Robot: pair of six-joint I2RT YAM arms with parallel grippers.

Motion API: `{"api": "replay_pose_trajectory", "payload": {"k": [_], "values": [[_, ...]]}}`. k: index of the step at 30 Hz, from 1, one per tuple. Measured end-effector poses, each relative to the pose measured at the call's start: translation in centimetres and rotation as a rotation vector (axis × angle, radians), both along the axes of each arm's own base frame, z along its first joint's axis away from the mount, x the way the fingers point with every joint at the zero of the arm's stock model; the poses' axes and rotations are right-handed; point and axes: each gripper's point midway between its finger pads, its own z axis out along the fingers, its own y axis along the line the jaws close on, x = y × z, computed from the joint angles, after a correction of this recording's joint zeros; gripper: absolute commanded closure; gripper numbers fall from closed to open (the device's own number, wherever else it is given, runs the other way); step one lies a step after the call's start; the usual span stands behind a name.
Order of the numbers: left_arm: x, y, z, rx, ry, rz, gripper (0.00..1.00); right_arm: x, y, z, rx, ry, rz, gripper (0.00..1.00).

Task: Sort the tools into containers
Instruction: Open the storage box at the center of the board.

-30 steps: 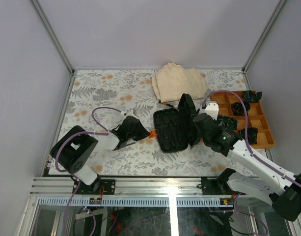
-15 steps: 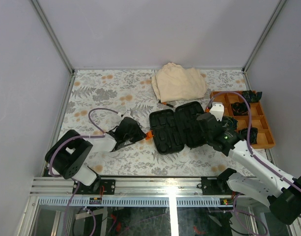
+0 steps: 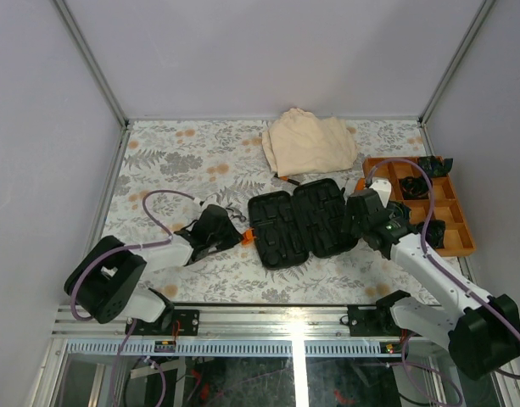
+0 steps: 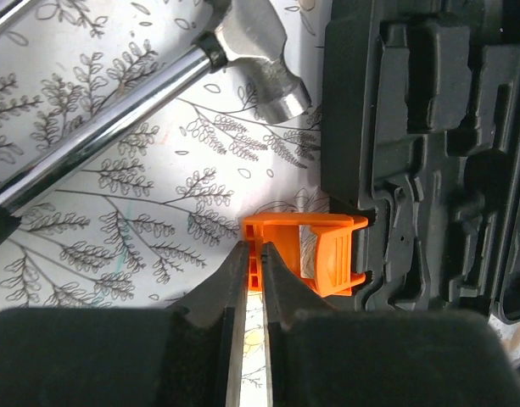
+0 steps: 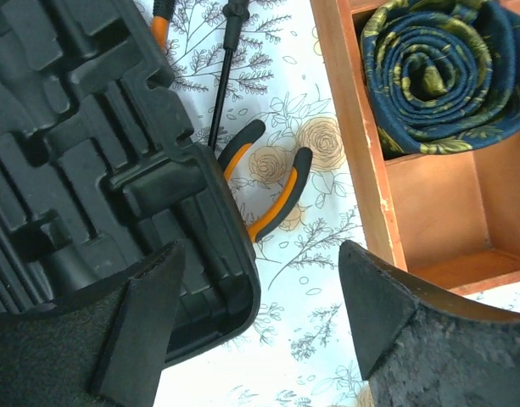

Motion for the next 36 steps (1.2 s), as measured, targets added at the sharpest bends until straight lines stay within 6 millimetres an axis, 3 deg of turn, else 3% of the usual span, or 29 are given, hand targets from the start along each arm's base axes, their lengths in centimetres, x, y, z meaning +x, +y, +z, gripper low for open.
{"api": "replay_pose_trajectory", "payload": {"k": [7,14,36], "values": [[-0.5,1.0,0.0,0.023,0.019,0.026,0.97,1.2,0.2,-2.4,0.075,0.081,0.022,0.37],[-0.6,1.4,0.0,0.027,0.029,0.038,0.98,1.9,1.0,-4.1,0.135,0.137,0.070,0.41],[0.7,6.0,0.1,0.035,0.116,0.187,0.99,2.5,6.7,-7.2,0.343,0.257,0.285,0.65]]}}
